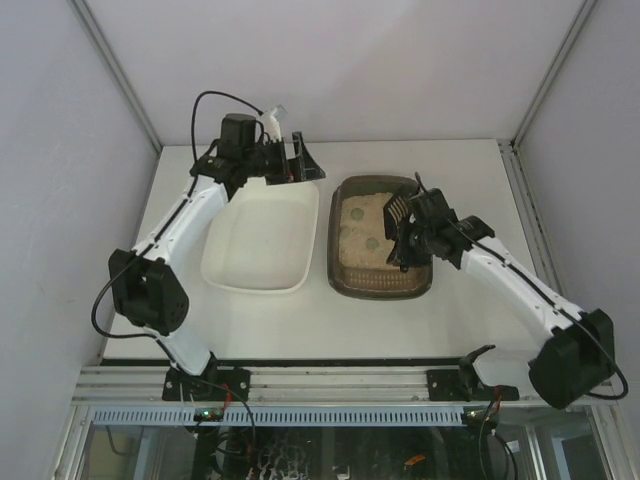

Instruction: Clean the litter box

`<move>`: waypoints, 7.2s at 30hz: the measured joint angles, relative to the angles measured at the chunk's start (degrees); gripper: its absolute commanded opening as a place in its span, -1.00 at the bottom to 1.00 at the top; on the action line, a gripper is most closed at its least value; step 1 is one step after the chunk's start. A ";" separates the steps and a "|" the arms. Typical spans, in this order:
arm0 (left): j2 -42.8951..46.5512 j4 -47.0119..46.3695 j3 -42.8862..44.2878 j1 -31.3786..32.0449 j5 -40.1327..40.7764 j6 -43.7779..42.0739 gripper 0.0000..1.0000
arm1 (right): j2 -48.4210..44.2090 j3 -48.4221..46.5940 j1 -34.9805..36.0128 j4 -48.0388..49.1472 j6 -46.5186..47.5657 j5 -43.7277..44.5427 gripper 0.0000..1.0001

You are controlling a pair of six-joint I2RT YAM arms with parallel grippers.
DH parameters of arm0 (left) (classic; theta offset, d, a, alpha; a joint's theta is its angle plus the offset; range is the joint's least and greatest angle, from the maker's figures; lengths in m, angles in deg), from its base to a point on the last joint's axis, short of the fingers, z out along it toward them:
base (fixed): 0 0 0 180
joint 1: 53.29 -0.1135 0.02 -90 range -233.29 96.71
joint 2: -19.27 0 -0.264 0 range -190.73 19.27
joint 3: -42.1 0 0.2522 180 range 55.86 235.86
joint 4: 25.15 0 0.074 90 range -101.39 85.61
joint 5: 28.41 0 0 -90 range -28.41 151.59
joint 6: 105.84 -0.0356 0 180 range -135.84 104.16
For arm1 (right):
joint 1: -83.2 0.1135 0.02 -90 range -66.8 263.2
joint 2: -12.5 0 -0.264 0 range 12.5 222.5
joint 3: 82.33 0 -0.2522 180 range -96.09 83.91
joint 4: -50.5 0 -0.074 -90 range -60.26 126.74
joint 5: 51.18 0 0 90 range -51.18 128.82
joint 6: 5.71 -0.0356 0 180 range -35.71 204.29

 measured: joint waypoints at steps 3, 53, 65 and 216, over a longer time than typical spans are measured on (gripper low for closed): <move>2.54 3.89 -0.61 3.65 14.14 2.01 0.99 | 6.32 -0.52 -1.25 -3.37 0.83 -0.42 -1.00; -0.46 3.76 -4.04 -1.97 32.65 22.73 0.99 | 45.31 -22.58 -5.73 5.05 6.54 -29.38 -1.00; 0.02 4.66 -8.00 -2.12 29.03 22.21 0.99 | 46.62 -25.73 -6.25 -0.31 10.40 -32.57 -1.00; 23.87 26.10 -29.44 -15.30 26.16 -30.88 0.94 | 24.15 38.45 -11.93 116.45 -40.41 -50.58 -1.00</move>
